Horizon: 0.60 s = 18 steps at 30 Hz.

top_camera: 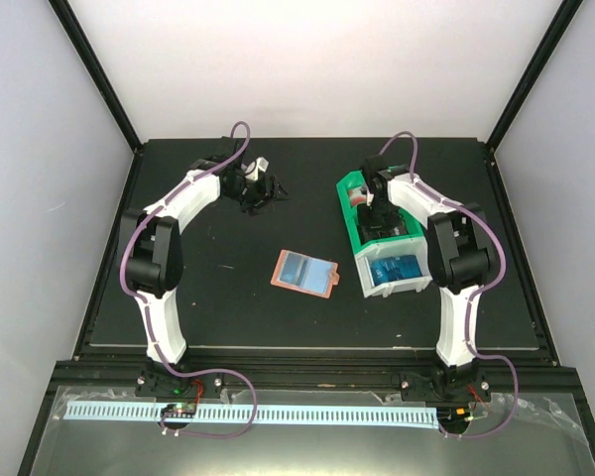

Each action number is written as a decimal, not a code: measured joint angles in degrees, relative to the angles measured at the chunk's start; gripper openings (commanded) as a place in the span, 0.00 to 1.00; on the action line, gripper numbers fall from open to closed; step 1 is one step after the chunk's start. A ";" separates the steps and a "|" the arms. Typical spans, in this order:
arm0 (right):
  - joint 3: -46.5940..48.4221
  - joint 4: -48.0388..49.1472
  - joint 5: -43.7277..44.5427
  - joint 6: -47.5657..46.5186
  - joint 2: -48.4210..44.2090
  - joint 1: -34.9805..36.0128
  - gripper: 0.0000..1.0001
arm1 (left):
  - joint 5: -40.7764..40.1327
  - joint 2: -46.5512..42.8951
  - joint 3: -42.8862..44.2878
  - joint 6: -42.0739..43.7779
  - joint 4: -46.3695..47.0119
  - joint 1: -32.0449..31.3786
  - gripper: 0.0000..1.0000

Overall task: Put the credit cards into the card holder
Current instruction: Pick up the credit card from the storage box.

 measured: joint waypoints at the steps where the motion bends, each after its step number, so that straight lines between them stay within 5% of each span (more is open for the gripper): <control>1: 0.00 -0.15 -0.72 0.04 -0.57 0.00 0.24 | 0.00 0.00 0.00 0.00 0.00 0.00 0.68; 18: -0.02 -2.25 -13.29 0.33 -4.24 -0.02 0.24 | 0.00 0.00 0.00 0.00 0.00 0.00 0.68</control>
